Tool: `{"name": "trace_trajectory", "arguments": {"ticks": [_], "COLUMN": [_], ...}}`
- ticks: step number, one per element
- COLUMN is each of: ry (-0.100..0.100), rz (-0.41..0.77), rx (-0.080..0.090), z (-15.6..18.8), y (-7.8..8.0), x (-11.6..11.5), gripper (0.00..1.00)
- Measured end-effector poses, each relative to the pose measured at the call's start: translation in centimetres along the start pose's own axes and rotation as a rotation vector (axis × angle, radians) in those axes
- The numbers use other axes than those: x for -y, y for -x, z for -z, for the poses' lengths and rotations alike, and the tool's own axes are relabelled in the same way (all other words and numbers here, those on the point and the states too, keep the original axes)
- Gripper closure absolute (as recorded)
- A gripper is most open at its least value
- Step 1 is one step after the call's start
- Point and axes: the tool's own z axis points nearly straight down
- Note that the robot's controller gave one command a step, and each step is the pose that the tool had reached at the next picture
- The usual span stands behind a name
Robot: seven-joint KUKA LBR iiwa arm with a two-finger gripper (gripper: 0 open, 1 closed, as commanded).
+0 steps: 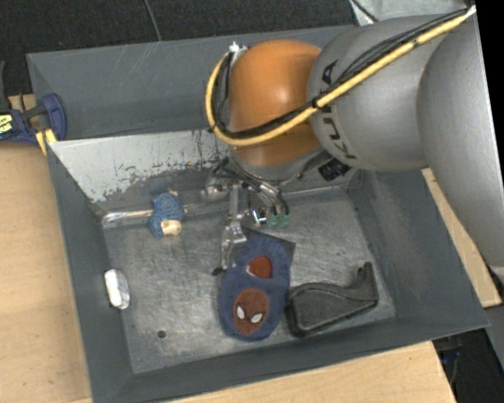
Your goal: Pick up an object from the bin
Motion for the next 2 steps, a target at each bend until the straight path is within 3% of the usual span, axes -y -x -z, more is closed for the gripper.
{"name": "trace_trajectory", "arguments": {"ticks": [1, 2], "ry": [0.004, 0.002], "rz": [0.141, 0.533], "rx": [0.017, 0.036], "z": [-4.5, -4.7], "y": [-3.2, -6.1], "x": [3.8, 5.7], "gripper": [0.00, 0.00]}}
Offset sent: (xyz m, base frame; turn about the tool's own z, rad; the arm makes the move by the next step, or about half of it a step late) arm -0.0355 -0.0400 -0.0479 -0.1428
